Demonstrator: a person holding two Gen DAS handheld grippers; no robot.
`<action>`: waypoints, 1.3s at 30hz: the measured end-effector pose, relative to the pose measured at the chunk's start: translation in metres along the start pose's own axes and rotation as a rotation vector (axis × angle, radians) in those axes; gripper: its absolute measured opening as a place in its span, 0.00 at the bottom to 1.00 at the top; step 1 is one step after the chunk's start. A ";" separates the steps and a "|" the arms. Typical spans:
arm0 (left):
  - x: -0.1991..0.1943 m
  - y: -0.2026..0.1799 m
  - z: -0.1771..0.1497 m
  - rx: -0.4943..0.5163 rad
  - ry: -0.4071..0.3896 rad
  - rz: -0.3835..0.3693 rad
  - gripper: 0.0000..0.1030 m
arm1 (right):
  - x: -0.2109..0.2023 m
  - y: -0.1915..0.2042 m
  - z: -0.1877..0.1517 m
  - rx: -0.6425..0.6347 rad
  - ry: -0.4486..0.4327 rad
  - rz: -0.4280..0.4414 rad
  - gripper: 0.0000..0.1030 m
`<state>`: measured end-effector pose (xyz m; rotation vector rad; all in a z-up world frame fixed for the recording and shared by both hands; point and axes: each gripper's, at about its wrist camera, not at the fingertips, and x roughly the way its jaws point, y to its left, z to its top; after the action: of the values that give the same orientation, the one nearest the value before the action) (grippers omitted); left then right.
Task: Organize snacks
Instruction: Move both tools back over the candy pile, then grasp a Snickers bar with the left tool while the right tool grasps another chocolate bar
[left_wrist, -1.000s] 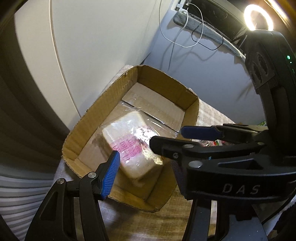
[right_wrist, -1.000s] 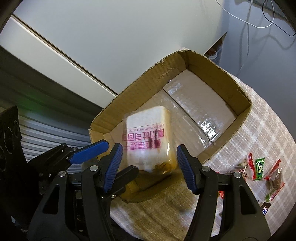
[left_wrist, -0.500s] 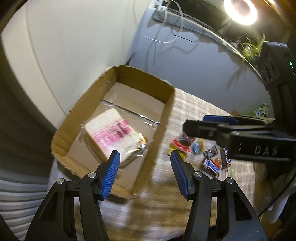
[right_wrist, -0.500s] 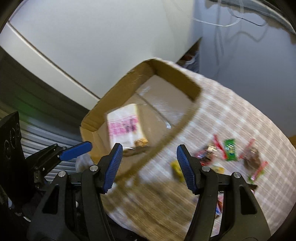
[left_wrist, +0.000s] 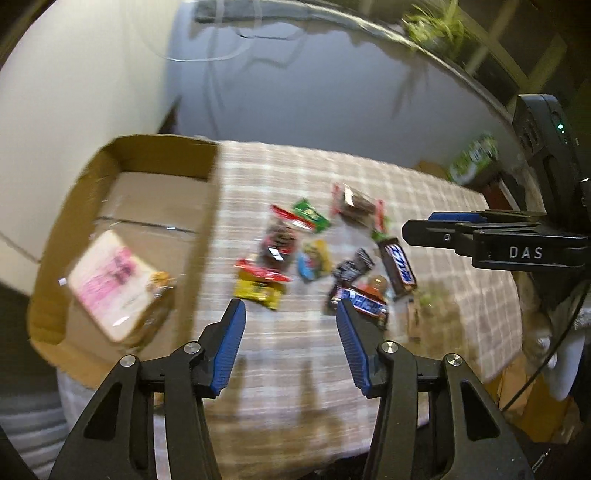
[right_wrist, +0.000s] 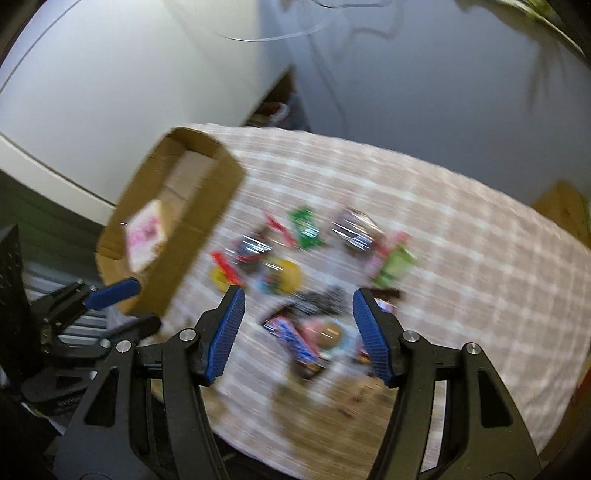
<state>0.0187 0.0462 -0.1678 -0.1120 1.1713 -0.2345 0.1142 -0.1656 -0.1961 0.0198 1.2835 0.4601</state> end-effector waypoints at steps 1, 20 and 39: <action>0.006 -0.006 0.001 0.016 0.016 -0.012 0.45 | 0.001 -0.011 -0.005 0.013 0.010 -0.021 0.62; 0.094 -0.042 -0.006 -0.123 0.269 -0.151 0.42 | 0.046 -0.058 -0.032 0.080 0.095 -0.060 0.52; 0.115 -0.058 0.010 -0.044 0.215 -0.036 0.42 | 0.065 -0.068 -0.024 0.107 0.136 -0.078 0.35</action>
<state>0.0636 -0.0379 -0.2550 -0.1499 1.3900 -0.2572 0.1271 -0.2108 -0.2806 0.0286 1.4363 0.3295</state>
